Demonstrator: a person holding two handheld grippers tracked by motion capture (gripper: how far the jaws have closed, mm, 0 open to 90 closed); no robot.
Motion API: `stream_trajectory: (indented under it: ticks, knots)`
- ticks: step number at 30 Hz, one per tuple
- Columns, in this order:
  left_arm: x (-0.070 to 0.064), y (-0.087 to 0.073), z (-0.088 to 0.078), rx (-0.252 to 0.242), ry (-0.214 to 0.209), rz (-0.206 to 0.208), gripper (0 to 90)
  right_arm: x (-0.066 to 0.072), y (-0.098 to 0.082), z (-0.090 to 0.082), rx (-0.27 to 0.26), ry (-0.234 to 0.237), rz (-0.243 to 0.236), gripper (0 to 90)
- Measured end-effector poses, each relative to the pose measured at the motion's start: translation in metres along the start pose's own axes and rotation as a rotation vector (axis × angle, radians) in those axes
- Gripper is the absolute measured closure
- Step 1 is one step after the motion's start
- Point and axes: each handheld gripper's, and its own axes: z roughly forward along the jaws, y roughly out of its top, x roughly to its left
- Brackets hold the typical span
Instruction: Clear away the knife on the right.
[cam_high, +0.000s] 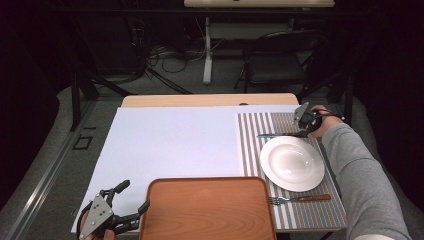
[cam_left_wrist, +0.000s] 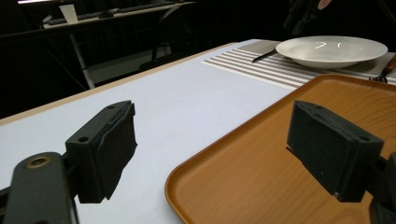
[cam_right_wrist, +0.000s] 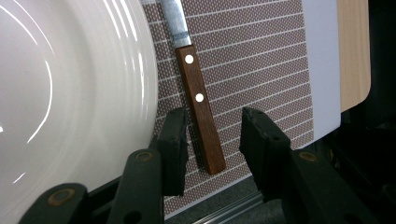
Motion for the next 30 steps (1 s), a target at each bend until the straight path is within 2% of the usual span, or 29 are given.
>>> stream_trajectory:
  ticks: [1, 4, 5, 6, 7, 10, 11, 13, 17, 18, 19, 23, 24, 27, 29, 30]
  knots:
    - [0.000, 0.000, -0.001, -0.002, 0.003, 0.002, 15.2, -0.001, 0.001, 0.000, 0.012, 0.002, -0.018, 61.9]
    - [-0.001, -0.001, -0.003, -0.001, 0.009, 0.001, 15.2, -0.001, 0.001, 0.002, 0.017, 0.001, -0.024, 62.1]
    - [-0.001, -0.001, -0.004, -0.002, 0.012, -0.001, 15.2, 0.000, 0.001, 0.003, 0.015, -0.002, -0.007, 62.5]
    - [-0.001, -0.001, -0.005, 0.000, 0.011, -0.004, 15.2, -0.002, 0.001, 0.005, 0.001, -0.004, -0.030, 62.7]
    - [-0.001, -0.001, -0.005, 0.000, 0.014, -0.004, 15.2, -0.002, 0.001, 0.004, 0.023, -0.001, -0.037, 63.0]
    - [-0.002, -0.002, -0.008, -0.001, 0.023, -0.005, 15.2, -0.004, 0.001, 0.009, 0.027, 0.007, -0.062, 63.4]
    - [-0.002, -0.002, -0.008, -0.001, 0.025, -0.007, 15.2, -0.003, 0.001, 0.010, 0.035, 0.007, -0.048, 63.2]
    - [-0.001, -0.002, -0.010, 0.002, 0.026, -0.005, 15.2, -0.005, 0.002, 0.013, 0.027, 0.010, -0.075, 63.5]
    - [-0.001, -0.003, -0.011, 0.004, 0.030, -0.007, 15.2, -0.005, 0.003, 0.019, 0.045, 0.021, -0.085, 63.8]
    - [-0.001, -0.003, -0.011, 0.005, 0.031, -0.008, 15.2, -0.005, 0.002, 0.023, 0.002, 0.010, -0.092, 64.0]
    - [-0.001, -0.003, -0.011, 0.005, 0.031, -0.005, 15.2, -0.006, 0.003, 0.022, 0.053, 0.025, -0.095, 64.1]
    - [-0.002, -0.003, -0.011, 0.004, 0.034, -0.008, 15.2, -0.006, 0.003, 0.025, 0.070, 0.035, -0.093, 65.1]
    - [-0.002, -0.003, -0.011, 0.005, 0.035, -0.008, 15.2, -0.007, 0.003, 0.026, 0.068, 0.037, -0.106, 65.2]
    - [-0.002, -0.003, -0.011, 0.005, 0.035, -0.010, 15.2, -0.005, 0.002, 0.029, 0.069, 0.041, -0.091, 65.9]
    - [-0.002, -0.003, -0.011, 0.005, 0.035, -0.009, 15.2, -0.006, 0.002, 0.030, 0.060, 0.043, -0.108, 65.9]
    - [-0.002, -0.003, -0.011, 0.005, 0.035, -0.009, 15.2, -0.004, 0.002, 0.030, 0.063, 0.044, -0.096, 66.1]
